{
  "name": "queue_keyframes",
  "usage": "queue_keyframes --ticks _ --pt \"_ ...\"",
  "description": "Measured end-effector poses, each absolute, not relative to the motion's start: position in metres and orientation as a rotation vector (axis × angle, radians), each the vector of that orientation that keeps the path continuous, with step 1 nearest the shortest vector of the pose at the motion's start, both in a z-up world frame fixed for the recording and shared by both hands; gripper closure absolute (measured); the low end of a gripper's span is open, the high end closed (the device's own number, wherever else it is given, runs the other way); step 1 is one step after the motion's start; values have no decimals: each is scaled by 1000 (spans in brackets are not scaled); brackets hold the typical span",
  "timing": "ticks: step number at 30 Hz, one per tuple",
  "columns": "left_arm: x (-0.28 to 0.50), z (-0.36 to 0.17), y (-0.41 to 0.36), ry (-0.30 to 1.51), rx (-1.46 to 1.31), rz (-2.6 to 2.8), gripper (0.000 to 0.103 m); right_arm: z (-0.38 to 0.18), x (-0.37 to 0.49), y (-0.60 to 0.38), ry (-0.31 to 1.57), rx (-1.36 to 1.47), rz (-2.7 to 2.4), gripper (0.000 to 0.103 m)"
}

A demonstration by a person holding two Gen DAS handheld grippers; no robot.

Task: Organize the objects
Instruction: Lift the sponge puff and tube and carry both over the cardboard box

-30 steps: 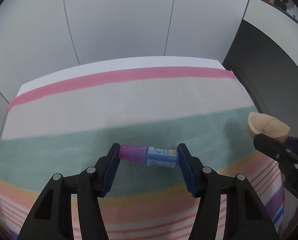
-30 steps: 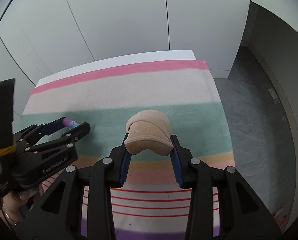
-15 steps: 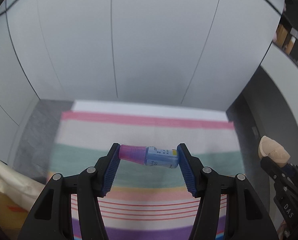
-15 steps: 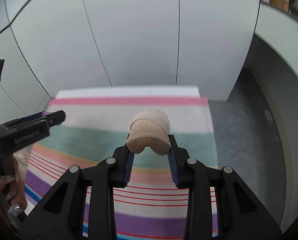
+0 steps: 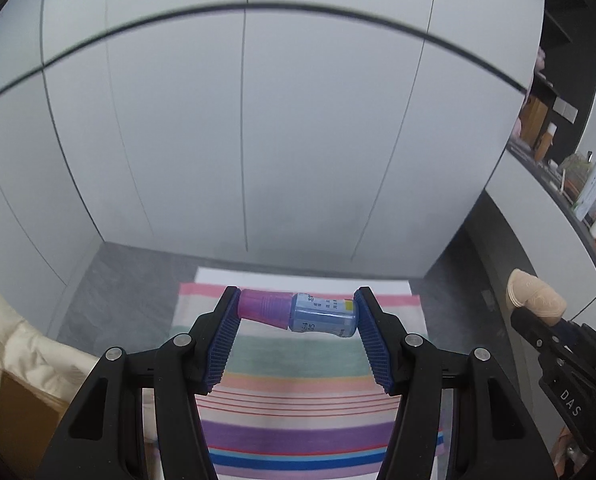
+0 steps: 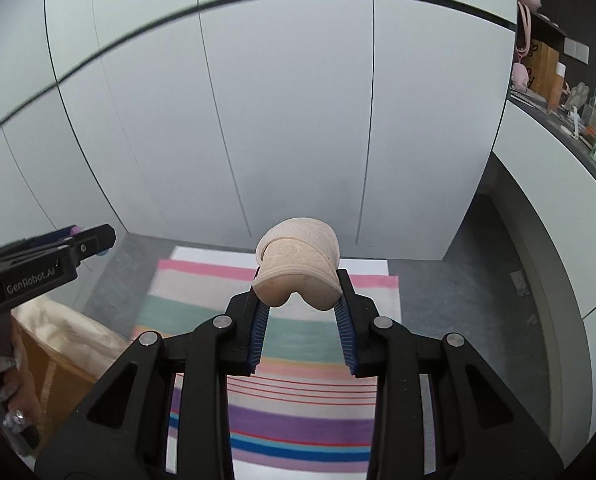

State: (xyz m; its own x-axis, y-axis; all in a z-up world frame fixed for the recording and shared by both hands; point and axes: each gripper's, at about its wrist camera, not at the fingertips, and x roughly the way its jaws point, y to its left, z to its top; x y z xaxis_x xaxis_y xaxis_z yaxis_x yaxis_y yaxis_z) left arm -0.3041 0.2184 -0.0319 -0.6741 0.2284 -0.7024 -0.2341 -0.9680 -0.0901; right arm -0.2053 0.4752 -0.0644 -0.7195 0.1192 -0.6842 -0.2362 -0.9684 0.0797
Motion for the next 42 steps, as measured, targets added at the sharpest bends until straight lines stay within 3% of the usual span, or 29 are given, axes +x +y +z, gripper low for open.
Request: queue_keyframes --ticks 13,19,24,32,42 --pt "-260 -19 224 43 -1110 2623 45 -44 -160 464 213 -1039 2733 71" --pt "-191 -23 202 19 -1016 2707 45 -42 -116 449 216 -976 2710 71" --pt "-125 -26 196 95 -934 2771 45 -52 -65 433 258 -943 2720 71" --pt "-38 -51 178 73 -946 2702 45 -85 18 396 302 -1017 2747 71" --pt "3 -97 145 67 -1110 2684 45 -129 92 384 370 -1124 2689 71"
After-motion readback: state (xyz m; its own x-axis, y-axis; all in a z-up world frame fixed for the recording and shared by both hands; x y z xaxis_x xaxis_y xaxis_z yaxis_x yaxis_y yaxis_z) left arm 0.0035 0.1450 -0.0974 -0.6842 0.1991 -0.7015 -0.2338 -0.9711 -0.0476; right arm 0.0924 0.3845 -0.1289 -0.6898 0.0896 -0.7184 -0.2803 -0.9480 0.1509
